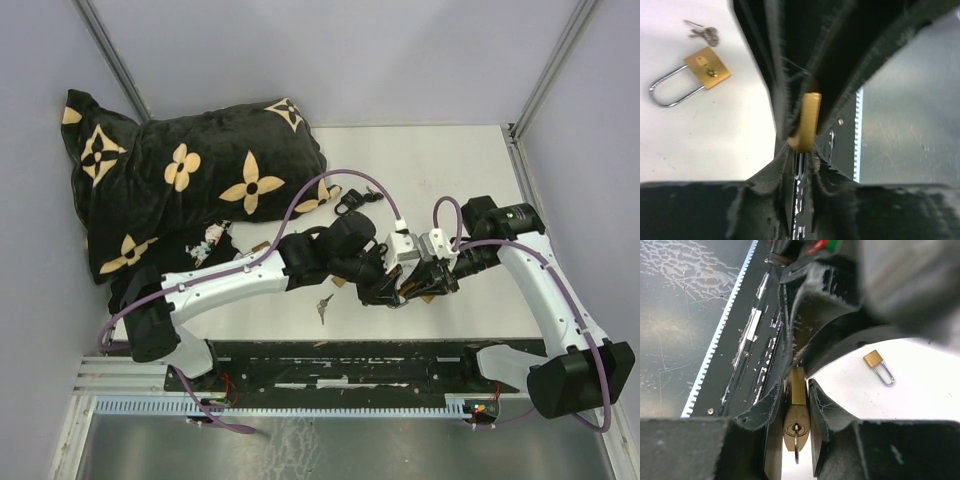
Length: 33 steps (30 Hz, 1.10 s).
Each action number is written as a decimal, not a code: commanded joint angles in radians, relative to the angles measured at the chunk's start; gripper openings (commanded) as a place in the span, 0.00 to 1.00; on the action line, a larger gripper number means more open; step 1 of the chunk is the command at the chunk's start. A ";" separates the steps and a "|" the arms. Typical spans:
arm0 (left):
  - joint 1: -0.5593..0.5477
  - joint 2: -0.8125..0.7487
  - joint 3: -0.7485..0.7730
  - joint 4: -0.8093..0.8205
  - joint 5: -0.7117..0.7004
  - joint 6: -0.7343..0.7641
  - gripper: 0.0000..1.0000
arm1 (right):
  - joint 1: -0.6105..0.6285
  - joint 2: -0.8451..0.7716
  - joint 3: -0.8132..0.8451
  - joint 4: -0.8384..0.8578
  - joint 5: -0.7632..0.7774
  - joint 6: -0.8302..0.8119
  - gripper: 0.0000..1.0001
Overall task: Lock with the key
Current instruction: Lock the lock.
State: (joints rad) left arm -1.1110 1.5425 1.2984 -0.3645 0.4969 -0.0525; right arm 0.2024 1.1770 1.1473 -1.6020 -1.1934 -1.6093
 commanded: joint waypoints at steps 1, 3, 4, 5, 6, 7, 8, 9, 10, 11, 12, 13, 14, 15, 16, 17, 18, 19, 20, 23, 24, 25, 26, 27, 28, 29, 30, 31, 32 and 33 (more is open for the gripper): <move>0.013 -0.106 -0.004 0.155 -0.109 0.005 0.34 | 0.004 -0.005 0.046 -0.152 -0.040 0.038 0.04; 0.014 -0.151 -0.064 0.240 -0.129 -0.017 0.47 | -0.002 -0.013 0.045 -0.133 -0.065 0.055 0.03; 0.013 -0.173 -0.098 0.284 -0.136 -0.025 0.52 | -0.008 -0.017 0.047 -0.115 -0.077 0.076 0.02; 0.013 -0.198 -0.132 0.327 -0.144 -0.029 0.57 | -0.015 -0.022 0.047 -0.097 -0.091 0.099 0.02; 0.014 -0.230 -0.168 0.366 -0.154 -0.031 0.59 | -0.022 -0.024 0.048 -0.079 -0.104 0.135 0.02; 0.013 -0.256 -0.201 0.402 -0.169 -0.031 0.61 | -0.030 -0.024 0.054 -0.067 -0.119 0.154 0.02; 0.013 -0.287 -0.241 0.457 -0.194 -0.036 0.64 | -0.039 -0.020 0.061 -0.063 -0.139 0.167 0.02; 0.013 -0.320 -0.288 0.510 -0.223 -0.045 0.66 | -0.050 -0.016 0.067 -0.063 -0.160 0.175 0.02; 0.014 -0.358 -0.336 0.579 -0.250 -0.060 0.69 | -0.062 -0.009 0.078 -0.071 -0.187 0.178 0.01; 0.013 -0.399 -0.423 0.676 -0.289 -0.090 0.73 | -0.072 -0.003 0.089 -0.084 -0.210 0.178 0.01; 0.014 -0.437 -0.496 0.779 -0.311 -0.120 0.77 | -0.080 0.007 0.105 -0.097 -0.235 0.179 0.02; 0.014 -0.475 -0.565 0.900 -0.316 -0.132 0.80 | -0.086 0.020 0.121 -0.115 -0.261 0.181 0.02; 0.014 -0.505 -0.629 1.004 -0.360 -0.192 0.86 | -0.093 0.030 0.141 -0.134 -0.286 0.182 0.02; 0.014 -0.531 -0.677 1.089 -0.391 -0.224 0.90 | -0.098 0.039 0.161 -0.149 -0.314 0.192 0.02; 0.014 -0.553 -0.709 1.156 -0.420 -0.242 0.93 | -0.103 0.046 0.181 -0.153 -0.339 0.213 0.02; 0.014 -0.567 -0.729 1.201 -0.443 -0.251 0.95 | -0.110 0.051 0.208 -0.155 -0.354 0.237 0.02; 0.014 -0.577 -0.736 1.237 -0.465 -0.256 0.96 | -0.111 0.054 0.230 -0.157 -0.357 0.256 0.02; 0.014 -0.579 -0.736 1.258 -0.480 -0.257 0.97 | -0.111 0.058 0.252 -0.160 -0.359 0.272 0.02; 0.014 -0.576 -0.733 1.275 -0.492 -0.257 0.97 | -0.111 0.061 0.274 -0.159 -0.359 0.290 0.02; 0.014 -0.541 -0.724 1.322 -0.528 -0.270 0.95 | -0.111 0.064 0.318 -0.160 -0.359 0.332 0.02; 0.014 -0.526 -0.729 1.343 -0.532 -0.275 0.94 | -0.111 0.063 0.327 -0.160 -0.359 0.338 0.02; 0.014 -0.507 -0.734 1.377 -0.538 -0.294 0.92 | -0.112 0.062 0.332 -0.160 -0.359 0.345 0.02; 0.014 -0.478 -0.741 1.423 -0.538 -0.306 0.89 | -0.111 0.062 0.334 -0.159 -0.359 0.348 0.02; 0.014 -0.455 -0.742 1.447 -0.529 -0.315 0.85 | -0.112 0.059 0.335 -0.159 -0.358 0.349 0.02; 0.014 -0.437 -0.738 1.462 -0.516 -0.326 0.83 | -0.111 0.056 0.336 -0.160 -0.359 0.350 0.02; 0.014 -0.419 -0.728 1.467 -0.505 -0.335 0.81 | -0.111 0.054 0.337 -0.160 -0.358 0.351 0.02; 0.014 -0.402 -0.719 1.467 -0.493 -0.341 0.78 | -0.112 0.052 0.337 -0.160 -0.358 0.352 0.02; 0.014 -0.386 -0.707 1.469 -0.479 -0.346 0.77 | -0.110 0.051 0.337 -0.160 -0.358 0.352 0.02; 0.014 -0.371 -0.697 1.475 -0.464 -0.351 0.75 | -0.111 0.049 0.337 -0.160 -0.358 0.352 0.02; 0.013 -0.354 -0.685 1.485 -0.452 -0.357 0.72 | -0.111 0.049 0.337 -0.160 -0.359 0.353 0.02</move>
State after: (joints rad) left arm -1.0988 1.1446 0.5541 1.0027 0.0090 -0.3477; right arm 0.0952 1.2476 1.4445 -1.6016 -1.4681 -1.2781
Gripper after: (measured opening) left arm 0.762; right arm 0.281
